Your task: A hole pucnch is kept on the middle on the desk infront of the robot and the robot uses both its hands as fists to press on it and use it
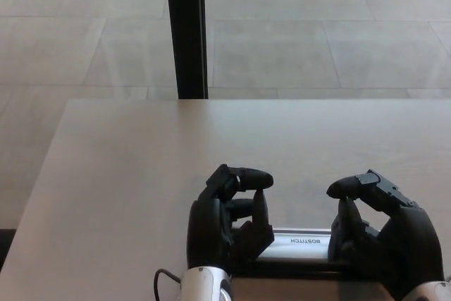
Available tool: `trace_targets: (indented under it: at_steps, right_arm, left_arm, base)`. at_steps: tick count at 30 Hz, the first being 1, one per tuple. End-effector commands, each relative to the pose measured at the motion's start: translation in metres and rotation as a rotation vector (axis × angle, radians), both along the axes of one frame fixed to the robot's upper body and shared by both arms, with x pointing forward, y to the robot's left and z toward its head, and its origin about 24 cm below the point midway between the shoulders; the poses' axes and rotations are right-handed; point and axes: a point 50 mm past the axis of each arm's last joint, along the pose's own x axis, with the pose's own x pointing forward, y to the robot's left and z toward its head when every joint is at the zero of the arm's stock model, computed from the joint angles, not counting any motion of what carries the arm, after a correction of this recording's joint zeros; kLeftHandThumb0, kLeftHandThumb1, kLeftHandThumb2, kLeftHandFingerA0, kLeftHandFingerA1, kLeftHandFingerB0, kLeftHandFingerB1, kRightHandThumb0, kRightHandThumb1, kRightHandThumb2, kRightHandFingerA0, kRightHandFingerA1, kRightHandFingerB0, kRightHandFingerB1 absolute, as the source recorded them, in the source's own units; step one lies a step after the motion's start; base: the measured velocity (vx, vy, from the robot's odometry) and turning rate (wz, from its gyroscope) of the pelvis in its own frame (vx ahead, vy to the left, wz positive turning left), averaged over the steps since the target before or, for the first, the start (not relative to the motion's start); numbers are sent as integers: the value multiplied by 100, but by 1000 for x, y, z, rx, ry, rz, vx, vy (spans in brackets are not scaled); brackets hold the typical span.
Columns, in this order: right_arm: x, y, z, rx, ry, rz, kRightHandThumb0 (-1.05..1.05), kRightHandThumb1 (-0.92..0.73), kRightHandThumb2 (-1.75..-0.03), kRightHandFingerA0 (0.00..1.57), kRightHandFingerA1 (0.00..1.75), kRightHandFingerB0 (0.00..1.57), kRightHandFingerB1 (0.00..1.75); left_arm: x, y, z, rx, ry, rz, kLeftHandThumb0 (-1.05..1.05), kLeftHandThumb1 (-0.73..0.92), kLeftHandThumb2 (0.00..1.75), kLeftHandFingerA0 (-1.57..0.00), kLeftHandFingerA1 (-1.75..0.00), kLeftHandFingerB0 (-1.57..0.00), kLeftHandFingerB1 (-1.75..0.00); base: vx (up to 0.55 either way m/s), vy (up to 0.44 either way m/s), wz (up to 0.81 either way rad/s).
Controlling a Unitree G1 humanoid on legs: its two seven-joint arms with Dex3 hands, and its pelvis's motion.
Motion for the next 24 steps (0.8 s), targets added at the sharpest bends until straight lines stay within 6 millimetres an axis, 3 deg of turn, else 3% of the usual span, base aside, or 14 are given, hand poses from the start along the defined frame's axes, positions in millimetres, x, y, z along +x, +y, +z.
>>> trace_targets:
  at_steps: [1, 2, 3, 10, 13, 19, 21, 24]
  right_arm:
    - [-17, -4, -15, -2, -31, -165, -38, -65, -98, 105, 175, 71, 154]
    - [-21, -3, -18, 11, -34, -224, -36, -62, -105, 105, 175, 79, 150]
    - [-22, -3, -18, 12, -35, -236, -36, -64, -102, 106, 175, 72, 157]
    - [-29, -4, -27, 50, -64, -346, -40, -68, -94, 107, 175, 69, 160]
    - [-36, -7, -36, 72, -58, -436, -35, -64, -106, 108, 175, 68, 165]
    - [-39, -9, -45, 26, -68, -527, -38, -62, -106, 107, 175, 69, 167]
    - [-41, -12, -55, 5, -39, -598, -39, -64, -99, 105, 175, 69, 166]
    - [-44, -11, -61, 7, -32, -656, -39, -64, -95, 102, 175, 71, 165]
  left_arm:
    - [-49, -63, -30, -261, 210, 279, -35, 82, 88, -95, -175, -53, -171]
    - [-56, -68, -36, -226, 215, 276, -35, 86, 85, -93, -175, -53, -172]
    - [-57, -69, -37, -220, 218, 281, -35, 86, 83, -92, -175, -54, -171]
    - [-66, -81, -44, -131, 214, 305, -36, 85, 80, -84, -175, -52, -174]
    - [-66, -82, -48, -96, 203, 318, -37, 86, 76, -88, -175, -53, -171]
    - [-66, -83, -53, -48, 160, 318, -35, 83, 81, -87, -175, -55, -174]
    - [-65, -84, -57, 93, 105, 305, -31, 80, 87, -84, -175, -59, -174]
    - [-65, -84, -60, 159, 59, 287, -32, 80, 86, -83, -175, -62, -171]
  base:
    - [0, 0, 0]
    - [0, 0, 0]
    - [0, 0, 0]
    - [0, 0, 0]
    - [0, 0, 0]
    - [0, 0, 0]
    - [0, 0, 0]
    - [0, 0, 0]
